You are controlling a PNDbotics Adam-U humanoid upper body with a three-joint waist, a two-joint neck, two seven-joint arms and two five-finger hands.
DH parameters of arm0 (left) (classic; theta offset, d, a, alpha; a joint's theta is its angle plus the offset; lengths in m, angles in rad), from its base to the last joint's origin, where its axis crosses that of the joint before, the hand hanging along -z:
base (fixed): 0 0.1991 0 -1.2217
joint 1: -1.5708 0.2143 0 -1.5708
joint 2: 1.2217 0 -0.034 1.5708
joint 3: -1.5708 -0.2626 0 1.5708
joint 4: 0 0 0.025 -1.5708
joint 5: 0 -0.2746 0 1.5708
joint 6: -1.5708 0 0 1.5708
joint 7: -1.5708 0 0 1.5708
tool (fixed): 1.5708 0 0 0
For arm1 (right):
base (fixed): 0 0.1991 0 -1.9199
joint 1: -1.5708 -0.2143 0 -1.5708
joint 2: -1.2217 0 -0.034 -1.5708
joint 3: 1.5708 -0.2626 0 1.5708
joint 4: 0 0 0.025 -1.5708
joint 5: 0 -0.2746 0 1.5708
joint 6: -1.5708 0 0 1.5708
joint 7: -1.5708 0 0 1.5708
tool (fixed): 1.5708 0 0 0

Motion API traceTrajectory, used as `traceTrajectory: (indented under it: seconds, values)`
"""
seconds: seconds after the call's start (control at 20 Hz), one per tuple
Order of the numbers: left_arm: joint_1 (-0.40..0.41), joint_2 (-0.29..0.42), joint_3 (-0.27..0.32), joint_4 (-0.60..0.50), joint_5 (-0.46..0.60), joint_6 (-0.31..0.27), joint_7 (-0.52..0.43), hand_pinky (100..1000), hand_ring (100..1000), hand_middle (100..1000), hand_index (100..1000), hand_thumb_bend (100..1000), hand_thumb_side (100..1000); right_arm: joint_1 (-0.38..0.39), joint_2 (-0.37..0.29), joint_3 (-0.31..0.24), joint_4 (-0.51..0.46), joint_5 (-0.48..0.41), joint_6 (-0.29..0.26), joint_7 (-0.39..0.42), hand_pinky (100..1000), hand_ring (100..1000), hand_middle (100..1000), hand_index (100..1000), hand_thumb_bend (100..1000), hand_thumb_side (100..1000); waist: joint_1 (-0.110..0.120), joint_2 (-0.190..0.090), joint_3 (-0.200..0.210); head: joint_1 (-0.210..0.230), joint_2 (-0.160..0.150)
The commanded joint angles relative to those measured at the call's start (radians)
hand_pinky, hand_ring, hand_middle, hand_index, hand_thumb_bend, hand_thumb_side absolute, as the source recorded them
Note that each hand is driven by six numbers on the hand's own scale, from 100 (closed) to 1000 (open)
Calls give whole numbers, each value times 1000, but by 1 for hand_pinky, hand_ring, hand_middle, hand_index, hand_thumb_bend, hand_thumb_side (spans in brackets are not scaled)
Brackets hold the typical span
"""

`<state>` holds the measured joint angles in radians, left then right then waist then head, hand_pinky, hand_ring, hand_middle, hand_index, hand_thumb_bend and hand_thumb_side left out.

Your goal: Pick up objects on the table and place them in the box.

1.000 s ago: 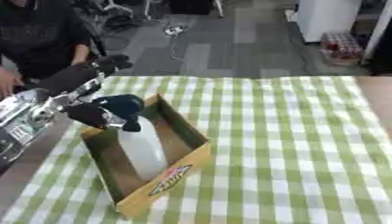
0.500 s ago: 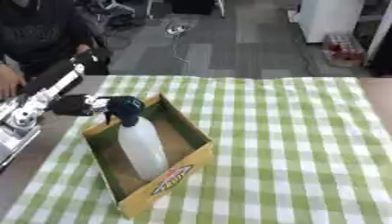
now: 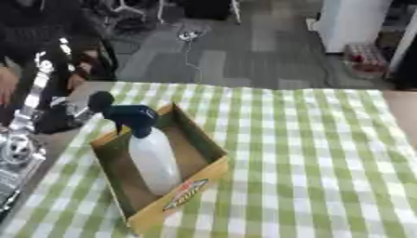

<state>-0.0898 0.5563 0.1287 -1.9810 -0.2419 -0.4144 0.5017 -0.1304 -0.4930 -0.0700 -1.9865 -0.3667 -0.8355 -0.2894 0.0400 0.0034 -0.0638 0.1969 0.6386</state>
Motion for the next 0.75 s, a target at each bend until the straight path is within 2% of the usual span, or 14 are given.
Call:
traceTrajectory:
  seconds: [0.05, 0.1, 0.15, 0.2, 0.25, 0.3, 0.35, 0.4, 0.45, 0.6, 0.75]
  values:
    - [-46, -59, -16, -19, -70, -198, 76, 100, 173, 374, 467, 332, 713, 9, -3, -10, -13, 25, -6, -14, 600, 724, 749, 848, 354, 1000, -9, -5, 10, -28, -50]
    - [-55, -70, -25, -19, -90, -236, 84, 100, 173, 374, 467, 332, 713, 14, 0, -9, -13, 33, -7, -16, 600, 724, 749, 848, 354, 1000, -11, -3, 15, -35, -65]
    - [-62, -76, -34, -19, -106, -261, 86, 100, 100, 250, 411, 295, 763, 19, 2, -8, -13, 41, -8, -18, 595, 722, 748, 849, 352, 1000, -15, 0, 20, -47, -91]
    - [-70, -83, -47, -19, -116, -279, 79, 100, 100, 266, 419, 301, 748, 26, 5, -7, -13, 51, -9, -19, 597, 723, 748, 849, 352, 1000, -19, 3, 27, -61, -116]
    - [-73, -89, -59, -19, -119, -289, 71, 100, 100, 187, 375, 271, 798, 31, 8, -6, -13, 59, -10, -21, 590, 721, 747, 851, 349, 1000, -22, 6, 32, -71, -137]
    - [-74, -95, -75, -19, -113, -294, 58, 100, 100, 187, 375, 271, 798, 37, 10, -5, -13, 68, -10, -24, 590, 721, 747, 851, 349, 1000, -26, 9, 37, -80, -158]
    - [-74, -98, -87, -19, -106, -296, 41, 100, 100, 150, 356, 268, 824, 42, 12, -5, -13, 77, -11, -27, 587, 720, 747, 851, 347, 1000, -29, 12, 42, -88, -175]
    - [-75, -98, -99, -19, -98, -295, 17, 100, 100, 160, 366, 268, 828, 48, 14, -4, -13, 87, -13, -30, 587, 720, 748, 851, 301, 1000, -32, 13, 48, -93, -188]
    - [-76, -100, -106, -19, -84, -294, -1, 100, 100, 111, 339, 263, 844, 52, 16, -3, -13, 96, -15, -34, 586, 720, 747, 851, 347, 1000, -33, 14, 52, -93, -197]
    - [-78, -101, -139, -19, -2, -305, -38, 100, 100, 108, 329, 259, 850, 61, 16, 3, -13, 116, -19, -43, 585, 720, 747, 851, 347, 1000, -35, 13, 58, -71, -221]
    - [-77, -100, -154, -19, 48, -325, -78, 100, 100, 110, 327, 260, 851, 61, 14, 11, -13, 125, -23, -45, 586, 721, 747, 850, 348, 1000, -34, 13, 58, -61, -229]
